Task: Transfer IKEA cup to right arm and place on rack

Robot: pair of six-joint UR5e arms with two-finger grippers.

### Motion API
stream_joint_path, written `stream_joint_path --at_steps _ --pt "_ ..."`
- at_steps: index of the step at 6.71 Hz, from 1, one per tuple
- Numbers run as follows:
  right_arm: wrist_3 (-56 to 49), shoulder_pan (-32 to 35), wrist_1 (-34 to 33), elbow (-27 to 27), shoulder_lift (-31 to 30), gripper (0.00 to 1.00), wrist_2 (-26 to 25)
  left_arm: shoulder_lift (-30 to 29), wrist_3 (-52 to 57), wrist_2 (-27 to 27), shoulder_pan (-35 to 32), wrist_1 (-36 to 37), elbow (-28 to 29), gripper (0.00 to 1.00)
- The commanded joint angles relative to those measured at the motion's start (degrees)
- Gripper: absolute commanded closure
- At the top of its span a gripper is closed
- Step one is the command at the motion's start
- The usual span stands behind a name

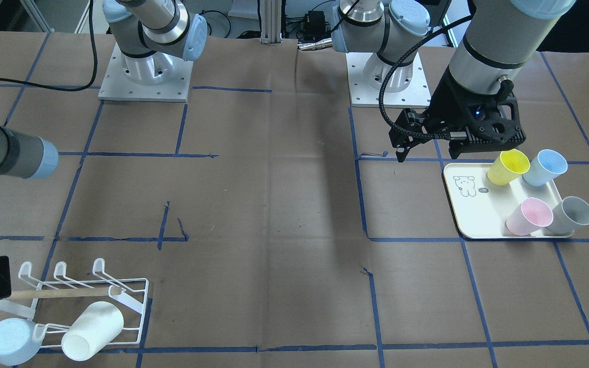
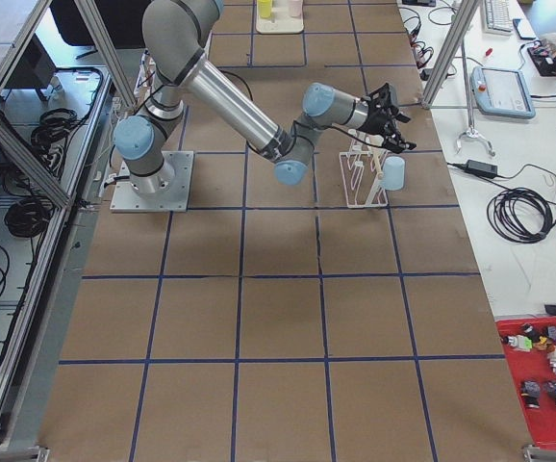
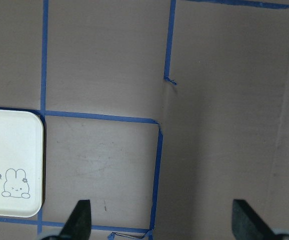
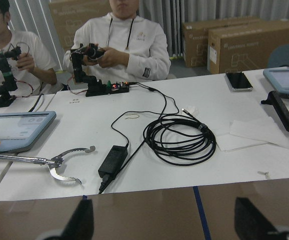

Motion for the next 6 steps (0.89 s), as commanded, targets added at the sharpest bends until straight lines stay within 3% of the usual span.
stream_joint_path --at_steps 1,3,5,6 --pt "0.4 1.9 18.7 -0.1 -9.4 0.00 -0.1 0.0 0.0 0.0 0.0 0.0 0.0 0.00" --pt "0.6 3.7 41.0 -0.2 -16.5 0.00 0.0 0.0 0.0 0.0 0.0 0.0 0.0 0.00" --pt "1.0 6.4 56.6 -0.2 -21.0 0.00 -7.9 -0.1 0.0 0.1 0.0 0.0 0.0 0.00" --pt "1.1 8.0 68.7 -0.8 -23.9 0.00 -12.4 -0.2 0.0 0.1 0.0 0.0 0.0 0.00"
